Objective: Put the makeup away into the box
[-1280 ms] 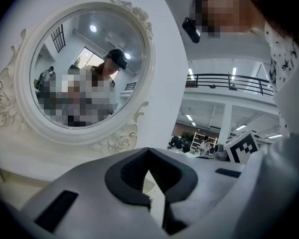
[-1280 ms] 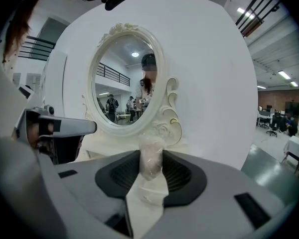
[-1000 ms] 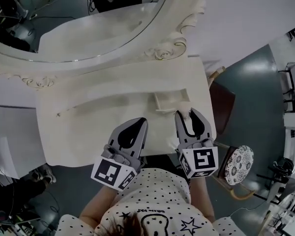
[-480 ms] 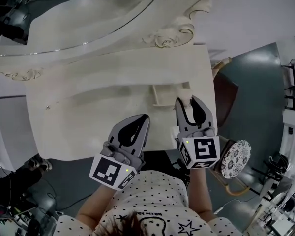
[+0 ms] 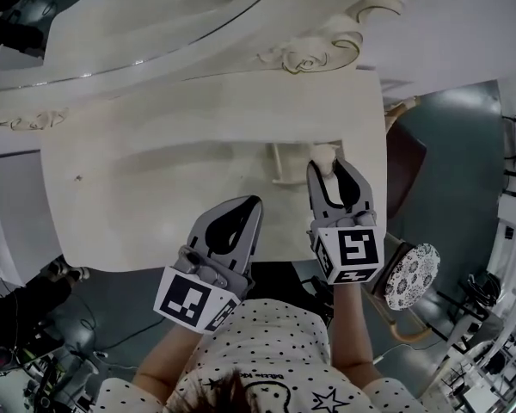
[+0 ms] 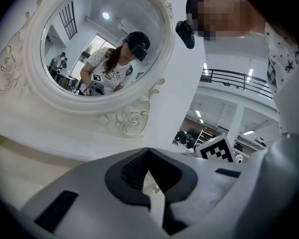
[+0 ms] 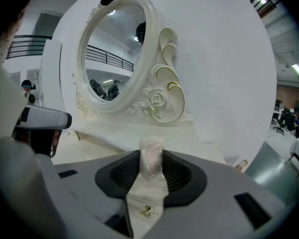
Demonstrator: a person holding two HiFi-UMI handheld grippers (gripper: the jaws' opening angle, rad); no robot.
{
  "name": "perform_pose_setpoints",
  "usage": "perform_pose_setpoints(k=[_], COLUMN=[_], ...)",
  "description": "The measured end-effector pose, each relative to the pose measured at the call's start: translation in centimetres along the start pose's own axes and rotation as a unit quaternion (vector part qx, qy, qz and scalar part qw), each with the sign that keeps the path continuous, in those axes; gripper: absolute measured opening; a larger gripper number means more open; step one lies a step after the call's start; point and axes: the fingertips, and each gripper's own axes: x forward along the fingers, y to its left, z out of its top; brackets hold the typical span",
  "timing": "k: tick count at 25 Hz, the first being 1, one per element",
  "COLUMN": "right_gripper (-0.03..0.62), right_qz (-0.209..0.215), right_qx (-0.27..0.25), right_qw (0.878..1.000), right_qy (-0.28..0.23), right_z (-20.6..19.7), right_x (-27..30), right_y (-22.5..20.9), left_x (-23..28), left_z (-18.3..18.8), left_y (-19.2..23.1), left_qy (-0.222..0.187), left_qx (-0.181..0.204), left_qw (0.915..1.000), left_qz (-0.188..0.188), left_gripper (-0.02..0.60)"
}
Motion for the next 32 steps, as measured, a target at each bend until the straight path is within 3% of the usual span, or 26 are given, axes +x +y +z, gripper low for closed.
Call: perform_pose_setpoints(k=[18, 24, 32], right_gripper=[0.144, 0.144, 0.147], right_qz=[0.038, 0.074, 0.093], right_qx=[-0.072, -0.134, -0.133], right_qw=[0.994, 0.983, 0.981], right_qy=[0.066, 0.100, 0.106], right_z=[-2.6, -3.4, -3.5], right_x=[2.5, 2.9, 3.0], right_y=[0.0, 1.0, 1.2], left_x=[1.2, 1.6, 1.9], left_z=[-1.0, -0.9, -0.8], left_y=[0.4, 0.6, 0.6], left_qy=[0.009, 0.011, 0.011], left_qx=[-0.014, -0.017, -0.019], left_qw=[0.9997, 0.9997, 0.9997], left_qz=[0.015, 0.016, 0.014], left_gripper=[-0.005, -0.005, -0.005])
